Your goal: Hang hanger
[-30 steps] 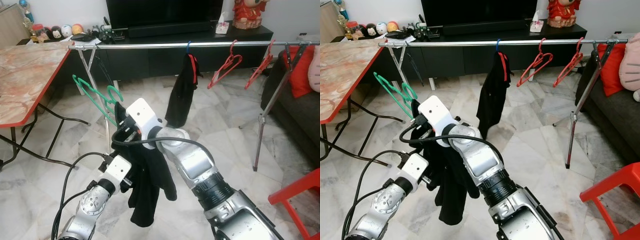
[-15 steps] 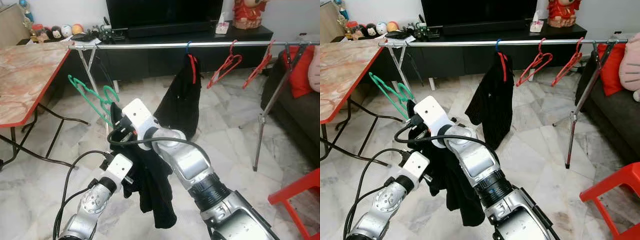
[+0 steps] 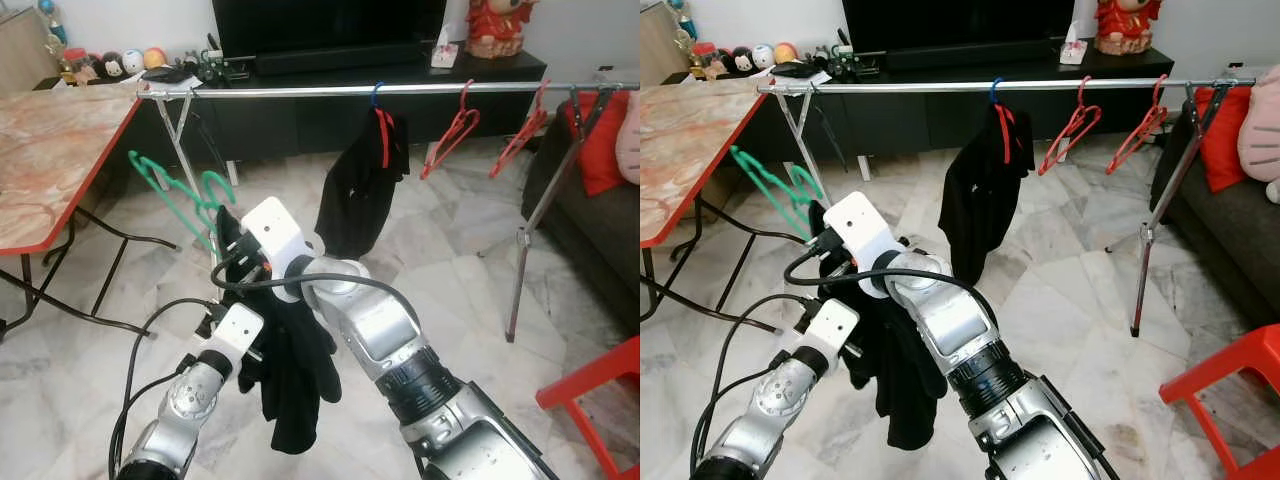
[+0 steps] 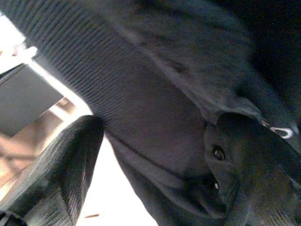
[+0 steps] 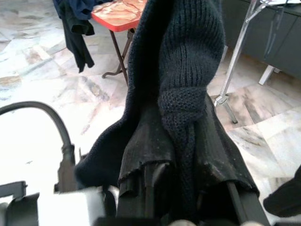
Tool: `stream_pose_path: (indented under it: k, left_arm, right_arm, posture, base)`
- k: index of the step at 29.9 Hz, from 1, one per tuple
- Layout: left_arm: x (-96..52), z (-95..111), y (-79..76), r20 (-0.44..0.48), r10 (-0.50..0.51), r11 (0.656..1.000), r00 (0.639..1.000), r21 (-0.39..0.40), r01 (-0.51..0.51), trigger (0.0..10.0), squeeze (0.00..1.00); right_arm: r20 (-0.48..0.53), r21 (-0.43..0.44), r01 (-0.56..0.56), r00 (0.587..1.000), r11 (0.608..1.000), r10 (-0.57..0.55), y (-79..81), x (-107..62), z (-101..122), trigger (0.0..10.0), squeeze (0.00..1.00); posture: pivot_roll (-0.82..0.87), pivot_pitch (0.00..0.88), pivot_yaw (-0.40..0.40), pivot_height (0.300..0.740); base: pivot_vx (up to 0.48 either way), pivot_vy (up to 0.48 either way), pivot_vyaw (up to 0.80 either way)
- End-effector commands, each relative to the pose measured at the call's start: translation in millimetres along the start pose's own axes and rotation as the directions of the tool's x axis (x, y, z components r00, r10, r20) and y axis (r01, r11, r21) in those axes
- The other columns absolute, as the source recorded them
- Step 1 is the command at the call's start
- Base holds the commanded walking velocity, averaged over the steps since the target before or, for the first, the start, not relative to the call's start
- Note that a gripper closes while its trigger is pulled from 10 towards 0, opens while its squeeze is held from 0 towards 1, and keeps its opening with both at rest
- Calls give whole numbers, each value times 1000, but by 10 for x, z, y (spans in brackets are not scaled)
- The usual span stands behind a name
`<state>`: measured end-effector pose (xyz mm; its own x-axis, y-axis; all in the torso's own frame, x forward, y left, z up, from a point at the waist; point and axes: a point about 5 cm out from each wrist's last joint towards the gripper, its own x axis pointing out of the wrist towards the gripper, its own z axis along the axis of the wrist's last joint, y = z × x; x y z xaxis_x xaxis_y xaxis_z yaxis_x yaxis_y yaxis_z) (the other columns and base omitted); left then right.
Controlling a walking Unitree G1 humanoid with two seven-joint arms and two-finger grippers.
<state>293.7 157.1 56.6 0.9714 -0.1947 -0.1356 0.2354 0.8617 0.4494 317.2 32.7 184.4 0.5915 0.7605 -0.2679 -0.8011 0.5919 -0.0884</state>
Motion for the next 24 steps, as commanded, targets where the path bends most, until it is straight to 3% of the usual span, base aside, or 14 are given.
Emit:
stream_pose_path:
  k: [1,4,10,11,12,13,14,24]
  left_arm:
    - [6,-56,62,-41,44,999,998,8,-44,10000,0]
    - [1,-92,90,-65,100,995,993,10,-99,10000,0]
    - [0,-84,78,-60,111,994,992,14,-110,10000,0]
    - [-6,-83,72,-55,107,994,993,12,-106,5765,0]
    - [-9,-83,69,-53,105,994,993,12,-104,5765,0]
    - [-11,-83,68,-51,104,995,993,12,-104,1686,0]
    - [-14,-83,62,-47,97,995,994,7,-96,0,0]
    - [-12,-35,-6,0,37,999,999,5,-37,0,0]
  right_arm:
    - [92,24,-94,992,995,91,296,59,204,0,0]
    - [92,23,-92,992,995,90,291,55,207,0,0]
    - [87,19,-81,993,997,79,259,44,205,0,0]
    - [86,18,-78,993,997,76,249,42,201,0,0]
    - [85,18,-76,994,997,75,246,41,199,0,0]
    - [84,18,-76,994,997,74,244,41,198,0,0]
    - [84,17,-74,994,997,72,240,41,197,0,0]
    - [85,18,-72,994,997,70,238,44,201,0,0]
  posture:
    - [-140,23,58,740]
    - [-140,23,58,740]
    - [-140,23,58,740]
    - [-139,25,58,740]
    - [-139,25,58,740]
    - [-139,25,58,740]
    - [-139,25,58,740]
    - [-137,24,60,740]
  base:
    - [0,0,0]
    - [0,0,0]
    - [0,0,0]
    - [0,0,0]
    - [0,0,0]
    - [0,0,0]
    - [0,0,0]
    - [0,0,0]
